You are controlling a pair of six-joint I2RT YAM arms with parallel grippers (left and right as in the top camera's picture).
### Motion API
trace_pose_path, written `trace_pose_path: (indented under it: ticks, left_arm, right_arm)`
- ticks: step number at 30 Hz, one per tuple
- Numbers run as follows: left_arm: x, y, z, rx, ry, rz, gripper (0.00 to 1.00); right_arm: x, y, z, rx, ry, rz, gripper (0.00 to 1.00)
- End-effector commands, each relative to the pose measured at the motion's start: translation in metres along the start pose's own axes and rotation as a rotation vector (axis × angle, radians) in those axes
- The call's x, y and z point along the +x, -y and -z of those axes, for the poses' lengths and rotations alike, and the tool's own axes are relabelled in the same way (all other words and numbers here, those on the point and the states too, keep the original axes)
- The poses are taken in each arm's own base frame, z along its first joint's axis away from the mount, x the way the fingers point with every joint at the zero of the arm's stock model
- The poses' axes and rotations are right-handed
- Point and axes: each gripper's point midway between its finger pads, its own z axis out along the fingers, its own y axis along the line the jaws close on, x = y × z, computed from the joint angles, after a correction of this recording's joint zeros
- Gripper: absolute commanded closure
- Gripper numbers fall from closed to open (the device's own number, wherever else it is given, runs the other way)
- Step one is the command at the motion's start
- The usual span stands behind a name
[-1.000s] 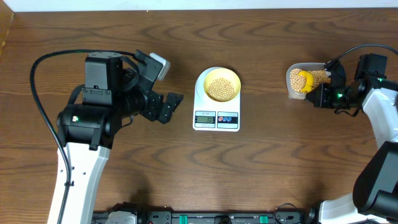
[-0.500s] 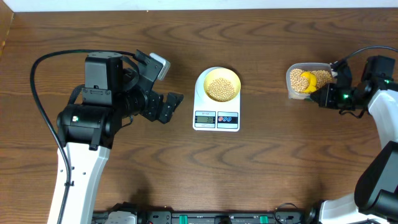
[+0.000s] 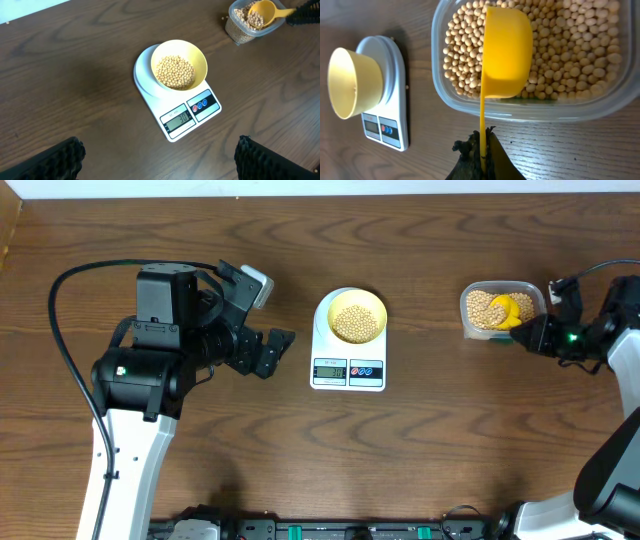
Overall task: Scoop item into bowl and weigh 50g on scale
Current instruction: 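Push the yellow scoop through the soybeans with the right gripper, then lift the filled scoop with the right gripper toward the yellow bowl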
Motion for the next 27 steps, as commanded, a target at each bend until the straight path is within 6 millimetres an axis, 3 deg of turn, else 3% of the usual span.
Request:
trace_pose_path:
  ticks: [1,10,20,27]
  left_arm:
    - [0.000,0.001,0.000,0.009,0.003,0.004,0.02]
    - [0.000,0.001,0.000,0.009,0.003,0.004,0.03]
    - [0.000,0.001,0.000,0.009,0.003,0.004,0.02]
    - [0.000,0.001,0.000,0.009,0.003,0.004,0.02]
  right_arm:
    - [-0.002,-0.002,0.004,-0.067,0.027,-0.032,0.99]
    - [-0.014,-0.011,0.016,-0.181,0.096,-0.036,0.99]
    - [-0.025,-0.040,0.025,-0.358,0.148,-0.023,0.99]
    - [-0.025,-0.044,0.023,-0.371,0.130,-0.088,0.99]
